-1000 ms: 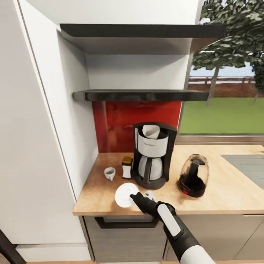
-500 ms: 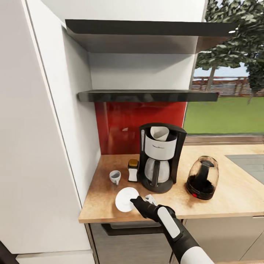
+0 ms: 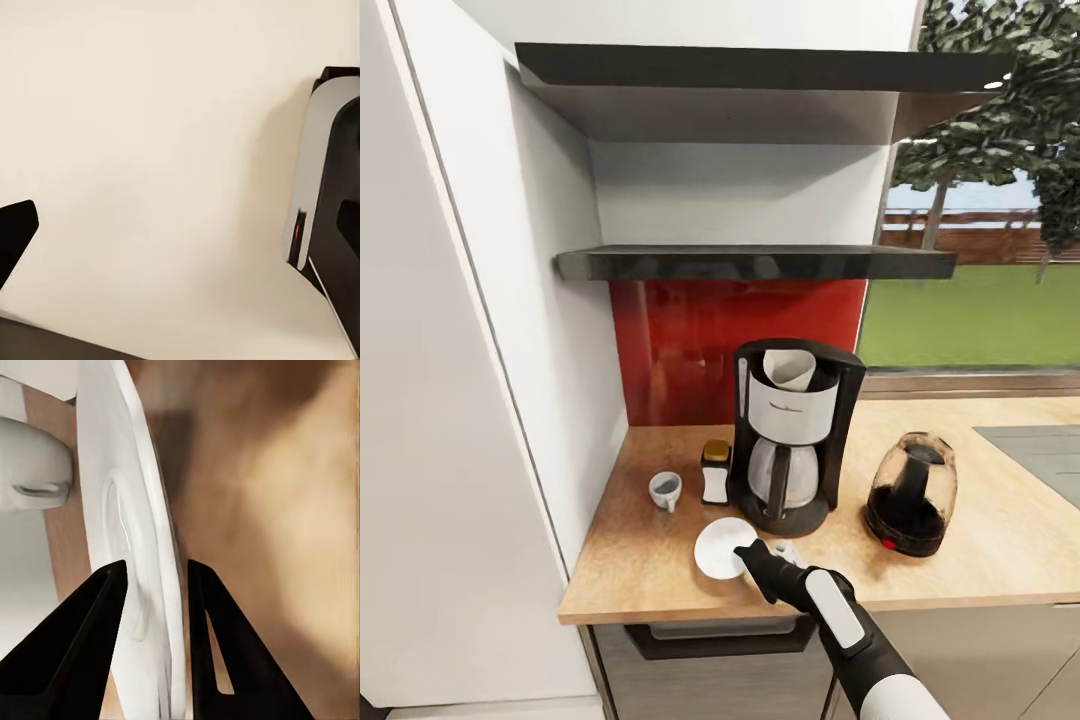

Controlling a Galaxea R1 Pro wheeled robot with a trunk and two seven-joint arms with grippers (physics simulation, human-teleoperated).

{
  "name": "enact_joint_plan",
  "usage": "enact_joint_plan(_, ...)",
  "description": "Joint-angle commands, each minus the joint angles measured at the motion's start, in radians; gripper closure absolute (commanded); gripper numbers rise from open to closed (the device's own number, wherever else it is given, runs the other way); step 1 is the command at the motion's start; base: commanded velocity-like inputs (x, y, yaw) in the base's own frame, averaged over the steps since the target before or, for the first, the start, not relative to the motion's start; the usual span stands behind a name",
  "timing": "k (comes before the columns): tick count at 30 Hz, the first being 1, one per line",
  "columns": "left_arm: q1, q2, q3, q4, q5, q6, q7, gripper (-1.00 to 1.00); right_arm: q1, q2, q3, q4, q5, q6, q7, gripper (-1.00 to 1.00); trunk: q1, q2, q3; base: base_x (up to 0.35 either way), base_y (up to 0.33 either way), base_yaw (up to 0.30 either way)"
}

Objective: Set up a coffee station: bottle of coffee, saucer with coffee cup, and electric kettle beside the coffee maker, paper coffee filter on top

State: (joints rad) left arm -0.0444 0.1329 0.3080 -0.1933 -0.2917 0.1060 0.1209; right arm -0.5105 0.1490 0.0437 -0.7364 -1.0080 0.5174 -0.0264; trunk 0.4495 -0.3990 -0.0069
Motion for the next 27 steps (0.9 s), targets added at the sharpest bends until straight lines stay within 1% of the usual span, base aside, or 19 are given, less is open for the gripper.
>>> enact_joint_plan(1, 0.000, -0.001, 0.006, -0.001, -0.014, 0.005, 0.000, -1.00, 0.000, 0.000, 0.000, 0.000, -0.006, 0.002, -0.003, 1.00, 0.000, -0.001, -0.001, 0.028, -0.015, 0.000)
enact_joint_plan(9, 0.000, -0.001, 0.006, -0.001, -0.017, 0.007, 0.000, -1.00, 0.000, 0.000, -0.001, 0.000, -0.005, 0.003, -0.003, 1.00, 0.000, -0.001, -0.001, 0.005, -0.003, 0.000)
enact_joint_plan(10, 0.000, -0.001, 0.006, -0.001, -0.017, 0.007, 0.000, -1.00, 0.000, 0.000, -0.001, 0.000, -0.005, 0.002, -0.003, -1.00, 0.000, -0.001, -0.001, 0.000, 0.000, 0.000)
enact_joint_plan(23, 0.000, 0.001, 0.006, -0.001, -0.017, 0.006, 0.000, -1.00, 0.000, 0.000, 0.001, -0.013, -0.004, 0.005, -0.003, -1.00, 0.000, -0.001, -0.001, 0.000, 0.000, 0.000)
enact_joint_plan(27, 0.000, 0.000, 0.006, -0.001, -0.017, 0.006, 0.000, -1.00, 0.000, 0.000, 0.001, -0.060, -0.004, 0.009, -0.004, -1.00, 0.000, -0.001, -0.001, 0.000, -0.093, 0.000)
